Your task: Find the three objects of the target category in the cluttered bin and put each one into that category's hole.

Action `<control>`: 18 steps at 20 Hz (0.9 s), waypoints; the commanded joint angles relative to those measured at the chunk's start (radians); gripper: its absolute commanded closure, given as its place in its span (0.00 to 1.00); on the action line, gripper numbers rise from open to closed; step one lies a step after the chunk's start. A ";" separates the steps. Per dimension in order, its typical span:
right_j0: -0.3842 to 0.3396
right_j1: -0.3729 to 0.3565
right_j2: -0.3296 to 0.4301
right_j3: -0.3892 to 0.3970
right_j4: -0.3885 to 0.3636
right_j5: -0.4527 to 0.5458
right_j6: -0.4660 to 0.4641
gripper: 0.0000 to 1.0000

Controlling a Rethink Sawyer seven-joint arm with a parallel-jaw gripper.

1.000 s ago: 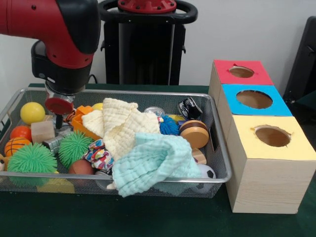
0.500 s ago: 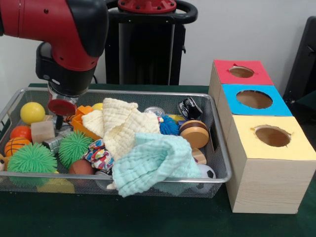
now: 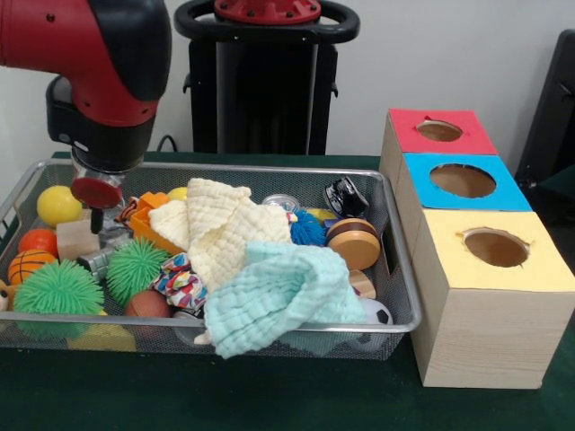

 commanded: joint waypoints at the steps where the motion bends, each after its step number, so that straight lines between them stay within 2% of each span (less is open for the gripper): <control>1: -0.092 0.085 0.122 0.049 0.070 -0.116 -0.206 0.00; 10: -0.191 0.133 0.238 0.107 0.152 -0.160 -0.236 0.00; 15: -0.192 0.132 0.244 0.111 0.140 -0.150 -0.220 0.00; 18: -0.158 0.107 0.209 0.097 0.093 -0.124 -0.195 0.00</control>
